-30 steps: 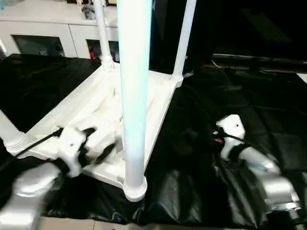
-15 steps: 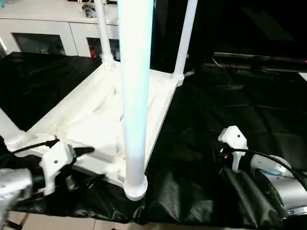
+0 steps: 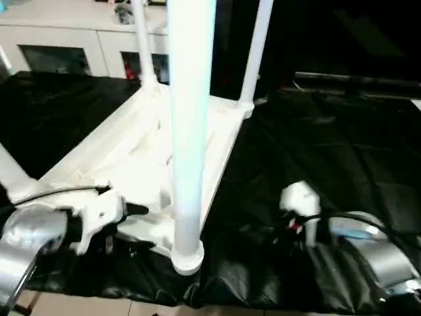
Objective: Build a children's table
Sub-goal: Rotate table base
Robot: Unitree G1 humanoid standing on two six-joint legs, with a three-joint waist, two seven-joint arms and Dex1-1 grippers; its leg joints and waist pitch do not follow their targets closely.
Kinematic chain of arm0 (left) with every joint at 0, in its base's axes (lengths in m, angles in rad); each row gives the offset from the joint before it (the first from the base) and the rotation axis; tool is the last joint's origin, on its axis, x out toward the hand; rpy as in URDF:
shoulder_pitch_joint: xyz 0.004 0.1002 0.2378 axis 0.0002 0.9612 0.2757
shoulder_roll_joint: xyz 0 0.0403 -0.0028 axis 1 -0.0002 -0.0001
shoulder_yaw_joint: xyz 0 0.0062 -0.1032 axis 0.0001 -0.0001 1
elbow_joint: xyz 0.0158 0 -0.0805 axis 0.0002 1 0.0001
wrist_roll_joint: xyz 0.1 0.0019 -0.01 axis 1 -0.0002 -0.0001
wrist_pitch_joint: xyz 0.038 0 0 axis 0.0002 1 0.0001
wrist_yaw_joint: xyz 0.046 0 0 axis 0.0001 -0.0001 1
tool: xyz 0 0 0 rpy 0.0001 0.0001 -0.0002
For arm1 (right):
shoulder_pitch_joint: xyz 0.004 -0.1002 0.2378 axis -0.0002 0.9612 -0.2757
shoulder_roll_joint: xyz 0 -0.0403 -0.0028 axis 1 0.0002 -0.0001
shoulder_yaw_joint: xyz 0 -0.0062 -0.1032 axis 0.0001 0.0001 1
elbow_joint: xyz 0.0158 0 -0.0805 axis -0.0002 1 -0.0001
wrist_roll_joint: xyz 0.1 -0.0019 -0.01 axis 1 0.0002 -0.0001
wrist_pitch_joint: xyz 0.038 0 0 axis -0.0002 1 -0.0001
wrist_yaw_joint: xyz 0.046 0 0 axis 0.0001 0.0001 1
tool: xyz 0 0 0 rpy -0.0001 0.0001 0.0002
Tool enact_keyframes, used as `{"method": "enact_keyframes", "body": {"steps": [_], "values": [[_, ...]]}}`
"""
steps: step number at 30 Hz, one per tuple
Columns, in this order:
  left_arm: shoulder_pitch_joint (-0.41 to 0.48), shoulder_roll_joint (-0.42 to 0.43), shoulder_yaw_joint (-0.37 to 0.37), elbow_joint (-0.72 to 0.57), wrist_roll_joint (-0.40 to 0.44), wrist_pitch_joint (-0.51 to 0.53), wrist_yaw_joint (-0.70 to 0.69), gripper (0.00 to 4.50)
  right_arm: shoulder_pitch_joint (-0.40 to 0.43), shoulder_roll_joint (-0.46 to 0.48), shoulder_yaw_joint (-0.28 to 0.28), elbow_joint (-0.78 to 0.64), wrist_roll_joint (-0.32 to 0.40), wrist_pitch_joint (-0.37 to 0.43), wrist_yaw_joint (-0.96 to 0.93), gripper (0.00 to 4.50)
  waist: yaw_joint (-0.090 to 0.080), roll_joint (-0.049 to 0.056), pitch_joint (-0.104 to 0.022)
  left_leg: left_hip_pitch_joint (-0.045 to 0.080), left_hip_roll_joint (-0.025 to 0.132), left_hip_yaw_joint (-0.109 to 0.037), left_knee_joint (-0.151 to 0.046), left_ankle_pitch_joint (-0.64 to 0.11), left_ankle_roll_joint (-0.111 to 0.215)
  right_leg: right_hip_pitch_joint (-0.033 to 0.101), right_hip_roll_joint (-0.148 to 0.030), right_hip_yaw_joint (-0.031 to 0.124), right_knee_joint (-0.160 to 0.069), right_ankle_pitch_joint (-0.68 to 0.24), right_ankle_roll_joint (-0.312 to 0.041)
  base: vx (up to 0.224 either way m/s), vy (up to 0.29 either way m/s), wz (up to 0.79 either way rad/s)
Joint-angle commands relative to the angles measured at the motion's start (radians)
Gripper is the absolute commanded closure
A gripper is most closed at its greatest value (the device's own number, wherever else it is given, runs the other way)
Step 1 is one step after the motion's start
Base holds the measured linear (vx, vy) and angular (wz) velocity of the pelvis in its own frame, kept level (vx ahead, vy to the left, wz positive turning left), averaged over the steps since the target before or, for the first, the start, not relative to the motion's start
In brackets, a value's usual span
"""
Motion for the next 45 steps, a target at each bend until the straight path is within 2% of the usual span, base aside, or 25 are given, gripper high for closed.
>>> {"method": "enact_keyframes", "body": {"steps": [1,5,10,12,16,18,20,21,22,23,26,27,30,31,33,35,37,38,40,42,43,45], "values": [[-0.014,0.019,-0.025,0.017,0.018,0.003,-0.03,1.3,-0.018,-0.017,0.009,-0.022,0.013,0.023,0.03,0.0,0.005,0.016,-0.048,0.015,0.059,-0.022,-0.088,-0.151,0.03,0.029,-0.089,0.049,-0.073,0.023,-0.243,0.0,0.0,0.0],[-0.036,0.03,-0.044,0.031,0.011,0.021,-0.062,1.44,-0.029,-0.024,0.022,-0.021,0.015,0.031,0.051,0.0,0.007,0.014,-0.047,0.016,0.06,-0.019,-0.087,-0.158,0.03,0.028,-0.091,0.05,-0.074,0.008,-0.251,0.0,0.0,0.0],[-0.047,0.067,-0.077,0.029,0.028,0.071,-0.122,2.07,-0.04,-0.024,0.028,-0.005,0.001,0.02,0.058,0.0,0.007,0.014,-0.045,0.017,0.062,-0.02,-0.091,-0.176,0.021,0.026,-0.092,0.051,-0.075,-0.031,-0.251,0.0,0.0,0.0],[-0.048,0.073,-0.083,0.028,0.035,0.079,-0.125,2.18,-0.042,-0.024,0.028,-0.002,-0.002,0.018,0.059,0.0,0.007,0.015,-0.045,0.017,0.062,-0.02,-0.091,-0.181,0.019,0.026,-0.092,0.051,-0.076,-0.04,-0.25,0.0,0.0,0.0],[-0.056,0.073,-0.092,0.03,0.049,0.092,-0.117,2.52,-0.045,-0.021,0.027,0.001,-0.007,0.02,0.063,0.0,0.006,0.013,-0.049,0.014,0.061,-0.02,-0.088,-0.141,0.026,0.03,-0.092,0.049,-0.07,0.017,-0.255,0.0,0.0,0.0],[-0.061,0.067,-0.099,0.021,0.056,0.131,-0.098,2.63,-0.046,-0.021,0.028,0.003,-0.008,0.019,0.063,0.0,0.005,0.011,-0.049,0.013,0.06,-0.02,-0.088,-0.136,0.031,0.031,-0.092,0.049,-0.071,0.025,-0.255,0.0,0.0,0.0],[-0.064,0.056,-0.118,-0.004,0.074,0.213,-0.06,2.72,-0.047,-0.02,0.027,0.011,-0.012,0.013,0.059,0.0,0.005,0.012,-0.047,0.016,0.062,-0.019,-0.088,-0.145,0.033,0.027,-0.092,0.049,-0.072,0.01,-0.262,0.0,0.0,0.0],[-0.064,0.056,-0.118,-0.004,0.074,0.213,-0.06,2.78,-0.047,-0.02,0.027,0.011,-0.012,0.013,0.059,0.0,0.004,0.012,-0.048,0.017,0.062,-0.018,-0.088,-0.15,0.031,0.027,-0.092,0.049,-0.071,0.004,-0.263,0.0,0.0,0.0],[-0.059,0.044,-0.14,-0.03,0.095,0.263,-0.032,2.95,-0.05,-0.02,0.024,0.019,-0.015,0.007,0.05,0.0,0.005,0.011,-0.046,0.016,0.062,-0.019,-0.088,-0.151,0.029,0.028,-0.094,0.05,-0.074,-0.009,-0.263,0.0,0.0,0.0],[-0.059,0.042,-0.141,-0.033,0.096,0.266,-0.029,3.06,-0.05,-0.021,0.023,0.019,-0.016,0.006,0.049,0.0,0.005,0.01,-0.045,0.016,0.062,-0.018,-0.089,-0.15,0.029,0.029,-0.094,0.05,-0.075,-0.02,-0.26,0.0,0.0,0.0],[-0.055,0.014,-0.152,-0.071,0.108,0.352,0.022,3.12,-0.05,-0.021,0.017,0.022,-0.016,0.004,0.04,0.0,0.007,0.008,-0.043,0.017,0.062,-0.017,-0.089,-0.168,0.026,0.027,-0.095,0.051,-0.081,-0.069,-0.254,0.0,0.0,0.0],[-0.055,0.014,-0.152,-0.071,0.108,0.352,0.022,3.16,-0.05,-0.021,0.017,0.022,-0.016,0.004,0.04,0.0,0.006,0.009,-0.044,0.017,0.063,-0.017,-0.089,-0.167,0.025,0.028,-0.095,0.051,-0.08,-0.07,-0.253,0.0,0.0,0.0],[-0.05,-0.029,-0.157,-0.117,0.105,0.439,0.072,3.38,-0.051,-0.021,0.012,0.027,-0.018,0.002,0.034,0.0,0.004,0.006,-0.045,0.013,0.061,-0.017,-0.089,-0.155,0.028,0.03,-0.095,0.05,-0.079,-0.066,-0.249,0.0,0.0,0.0],[-0.049,-0.062,-0.16,-0.16,0.093,0.518,0.111,3.44,-0.051,-0.02,0.009,0.03,-0.018,0.001,0.032,0.0,0.004,0.002,-0.046,0.012,0.062,-0.017,-0.087,-0.138,0.034,0.031,-0.096,0.05,-0.079,-0.056,-0.253,0.0,0.0,0.0],[-0.049,-0.083,-0.162,-0.185,0.085,0.556,0.13,3.47,-0.052,-0.019,0.008,0.032,-0.02,-0.001,0.03,0.0,0.005,0.003,-0.047,0.01,0.06,-0.016,-0.084,-0.123,0.041,0.032,-0.096,0.049,-0.079,-0.051,-0.253,0.0,0.0,0.0],[-0.054,-0.131,-0.175,-0.219,0.103,0.616,0.182,3.56,-0.055,-0.018,0.006,0.035,-0.019,-0.001,0.027,0.0,0.004,-0.002,-0.047,0.008,0.059,-0.016,-0.084,-0.108,0.05,0.033,-0.094,0.048,-0.079,-0.031,-0.252,0.0,0.0,0.0],[-0.058,-0.171,-0.178,-0.238,0.118,0.663,0.231,3.7,-0.057,-0.017,0.002,0.039,-0.017,-0.001,0.023,0.0,0.004,-0.002,-0.047,0.009,0.058,-0.014,-0.08,-0.103,0.059,0.033,-0.093,0.049,-0.08,-0.027,-0.254,0.0,0.0,0.0],[-0.058,-0.171,-0.178,-0.238,0.118,0.663,0.231,3.75,-0.057,-0.017,0.002,0.039,-0.017,-0.001,0.023,0.0,0.004,-0.002,-0.047,0.009,0.058,-0.014,-0.08,-0.103,0.059,0.033,-0.093,0.049,-0.08,-0.027,-0.254,0.0,0.0,0.0],[-0.064,-0.221,-0.182,-0.26,0.124,0.669,0.275,3.83,-0.057,-0.014,-0.003,0.045,-0.017,-0.004,0.013,0.0,0.005,-0.009,-0.046,0.007,0.058,-0.015,-0.081,-0.105,0.065,0.033,-0.093,0.048,-0.084,-0.053,-0.245,0.0,0.0,0.0],[-0.068,-0.241,-0.192,-0.262,0.128,0.638,0.286,3.97,-0.055,-0.015,-0.004,0.046,-0.016,-0.004,0.012,0.0,0.006,-0.007,-0.047,0.006,0.059,-0.016,-0.081,-0.102,0.066,0.033,-0.093,0.048,-0.084,-0.058,-0.24,0.0,0.0,0.0],[-0.078,-0.262,-0.202,-0.261,0.133,0.606,0.303,3.97,-0.053,-0.017,-0.006,0.048,-0.015,-0.002,0.01,0.0,0.006,-0.013,-0.047,0.006,0.058,-0.016,-0.081,-0.107,0.068,0.033,-0.092,0.048,-0.086,-0.064,-0.234,0.0,0.0,0.0],[-0.083,-0.272,-0.206,-0.26,0.136,0.591,0.314,4.05,-0.051,-0.017,-0.007,0.049,-0.014,-0.002,0.01,0.0,0.006,-0.012,-0.047,0.007,0.059,-0.016,-0.081,-0.108,0.068,0.032,-0.092,0.048,-0.085,-0.061,-0.232,0.0,0.0,0.0]]}}
